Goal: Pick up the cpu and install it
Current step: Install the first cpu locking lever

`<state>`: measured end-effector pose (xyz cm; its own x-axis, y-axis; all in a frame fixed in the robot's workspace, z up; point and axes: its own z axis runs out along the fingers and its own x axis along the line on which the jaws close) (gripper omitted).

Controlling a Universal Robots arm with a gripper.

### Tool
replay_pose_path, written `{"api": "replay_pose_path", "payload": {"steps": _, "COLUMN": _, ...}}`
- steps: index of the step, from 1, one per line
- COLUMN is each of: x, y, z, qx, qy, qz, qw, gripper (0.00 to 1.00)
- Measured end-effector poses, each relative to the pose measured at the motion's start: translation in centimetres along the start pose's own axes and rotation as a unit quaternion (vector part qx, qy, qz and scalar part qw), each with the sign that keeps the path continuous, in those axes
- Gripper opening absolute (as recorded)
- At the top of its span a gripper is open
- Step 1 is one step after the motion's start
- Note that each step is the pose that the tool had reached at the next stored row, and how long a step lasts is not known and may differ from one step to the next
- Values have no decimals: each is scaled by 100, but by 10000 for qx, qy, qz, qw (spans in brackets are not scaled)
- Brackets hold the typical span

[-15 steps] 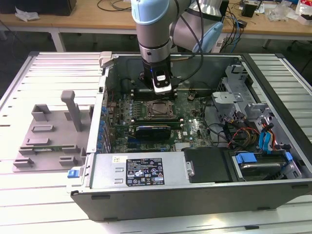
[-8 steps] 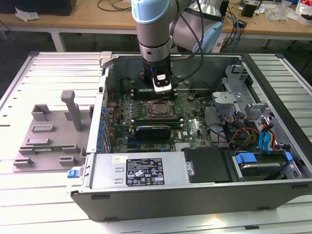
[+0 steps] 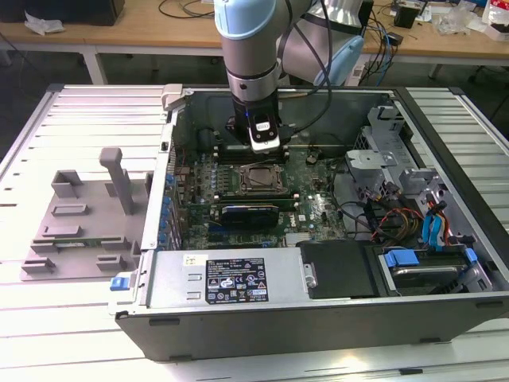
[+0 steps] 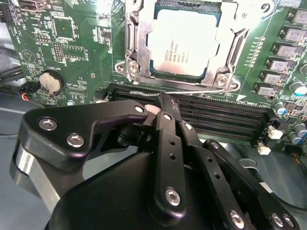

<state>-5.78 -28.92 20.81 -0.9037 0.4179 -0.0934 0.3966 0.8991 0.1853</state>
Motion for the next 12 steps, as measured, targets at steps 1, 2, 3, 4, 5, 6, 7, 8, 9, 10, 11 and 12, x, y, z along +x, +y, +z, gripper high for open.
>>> {"api": "replay_pose_path", "payload": {"steps": 1, "x": 0, "y": -1, "z": 1, "qx": 15, "qy": -7, "qz": -3, "qw": 10000, "gripper": 11}}
{"api": "replay_pose_path", "payload": {"steps": 2, "x": 0, "y": -1, "z": 3, "qx": 25, "qy": -12, "qz": -5, "qw": 10000, "gripper": 11}}
{"api": "replay_pose_path", "payload": {"steps": 3, "x": 0, "y": -1, "z": 6, "qx": 39, "qy": -16, "qz": -8, "qw": 10000, "gripper": 11}}
{"api": "replay_pose_path", "payload": {"steps": 4, "x": 3, "y": -3, "z": 22, "qx": 45, "qy": -19, "qz": -8, "qw": 10000, "gripper": 11}}
{"api": "replay_pose_path", "payload": {"steps": 5, "x": 4, "y": -2, "z": 28, "qx": 47, "qy": -20, "qz": -8, "qw": 10000, "gripper": 11}}
{"api": "replay_pose_path", "payload": {"steps": 6, "x": 5, "y": -1, "z": 32, "qx": 48, "qy": -20, "qz": -8, "qw": 10000, "gripper": 11}}
{"api": "replay_pose_path", "payload": {"steps": 7, "x": 8, "y": 3, "z": 38, "qx": 49, "qy": -21, "qz": -9, "qw": 10000, "gripper": 11}}
{"api": "replay_pose_path", "payload": {"steps": 8, "x": 13, "y": 12, "z": 47, "qx": 49, "qy": -21, "qz": -9, "qw": 10000, "gripper": 11}}
{"api": "replay_pose_path", "payload": {"steps": 9, "x": 17, "y": 18, "z": 52, "qx": 50, "qy": -22, "qz": -9, "qw": 10000, "gripper": 11}}
{"api": "replay_pose_path", "payload": {"steps": 10, "x": 20, "y": 23, "z": 56, "qx": 50, "qy": -22, "qz": -9, "qw": 10000, "gripper": 11}}
{"api": "replay_pose_path", "payload": {"steps": 11, "x": 22, "y": 31, "z": 61, "qx": 53, "qy": -23, "qz": -10, "qw": 10000, "gripper": 11}}
{"api": "replay_pose_path", "payload": {"steps": 12, "x": 23, "y": 34, "z": 65, "qx": 55, "qy": -24, "qz": -11, "qw": 10000, "gripper": 11}}
